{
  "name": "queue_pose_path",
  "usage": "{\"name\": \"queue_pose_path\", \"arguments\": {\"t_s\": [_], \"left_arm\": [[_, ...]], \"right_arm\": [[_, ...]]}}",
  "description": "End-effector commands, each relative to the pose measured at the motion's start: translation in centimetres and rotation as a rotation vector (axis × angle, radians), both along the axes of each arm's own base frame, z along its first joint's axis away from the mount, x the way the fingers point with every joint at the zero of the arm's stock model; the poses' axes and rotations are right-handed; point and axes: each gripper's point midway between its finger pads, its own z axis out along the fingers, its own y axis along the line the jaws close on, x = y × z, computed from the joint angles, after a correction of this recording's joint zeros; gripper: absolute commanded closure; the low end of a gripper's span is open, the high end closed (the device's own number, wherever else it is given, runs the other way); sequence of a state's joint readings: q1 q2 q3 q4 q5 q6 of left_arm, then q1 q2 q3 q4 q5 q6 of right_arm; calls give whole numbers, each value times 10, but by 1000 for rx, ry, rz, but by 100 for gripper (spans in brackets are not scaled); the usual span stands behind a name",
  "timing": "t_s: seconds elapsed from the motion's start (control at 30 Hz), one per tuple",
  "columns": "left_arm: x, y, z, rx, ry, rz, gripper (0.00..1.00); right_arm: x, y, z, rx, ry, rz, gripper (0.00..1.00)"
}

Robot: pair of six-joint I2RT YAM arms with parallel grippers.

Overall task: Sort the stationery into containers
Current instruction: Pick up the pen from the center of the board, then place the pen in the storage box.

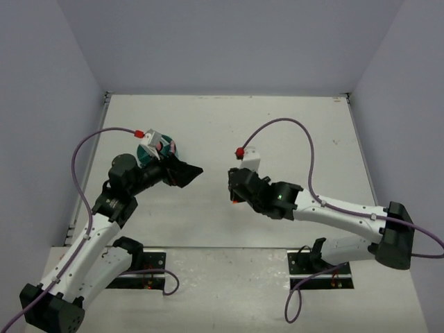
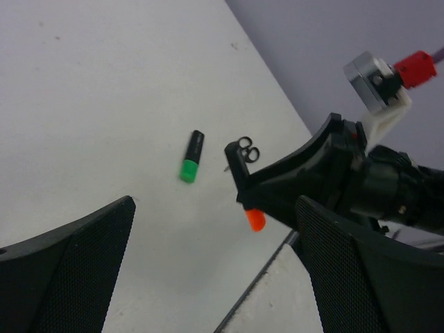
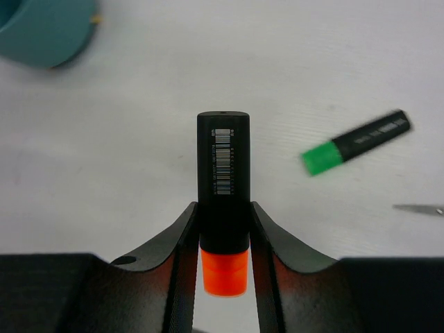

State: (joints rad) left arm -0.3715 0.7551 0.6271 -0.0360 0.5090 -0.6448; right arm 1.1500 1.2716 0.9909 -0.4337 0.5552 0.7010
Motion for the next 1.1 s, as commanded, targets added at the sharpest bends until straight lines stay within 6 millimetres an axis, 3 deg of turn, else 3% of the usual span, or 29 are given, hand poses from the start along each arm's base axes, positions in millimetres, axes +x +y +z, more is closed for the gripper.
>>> {"name": "queue_pose_path", "arguments": {"t_s": [0.0, 0.2, 0.33, 0.43, 0.53, 0.7, 0.83, 0.87, 0.93, 0.97, 1.0, 1.07], "left_arm": [[-12, -23, 27, -117, -66, -94, 0], [-30, -30, 27, -172, -56, -172, 1], [-36, -30, 15, -168, -35, -183, 12], [-38, -31, 8, -167, -17, -194, 35], [-42, -36, 10, -184, -19, -227, 54], [-43, -48, 20, -177, -42, -280, 97], [-33, -49, 15, -132, -48, -252, 100], [-28, -47, 14, -114, -51, -225, 100], [2, -31, 20, -36, -87, -41, 100], [14, -20, 19, 10, -78, 49, 100], [13, -16, 6, 47, -30, 64, 100], [45, 33, 1, 190, 9, 382, 100]], "right_arm": [[-28, 47, 60, 19, -258, 263, 100], [-37, 64, 83, 46, -319, 279, 100], [-35, 67, 94, 66, -343, 258, 100], [-36, 69, 102, 94, -361, 268, 100], [-36, 71, 107, 101, -371, 276, 100], [-39, 78, 113, 118, -380, 312, 100], [-43, 80, 108, 150, -382, 334, 98], [-44, 79, 108, 156, -383, 336, 90], [-44, 71, 105, 170, -379, 316, 30], [-41, 64, 101, 166, -373, 284, 6], [-39, 60, 99, 163, -369, 257, 1], [-33, 39, 93, 155, -349, 158, 1]]}}
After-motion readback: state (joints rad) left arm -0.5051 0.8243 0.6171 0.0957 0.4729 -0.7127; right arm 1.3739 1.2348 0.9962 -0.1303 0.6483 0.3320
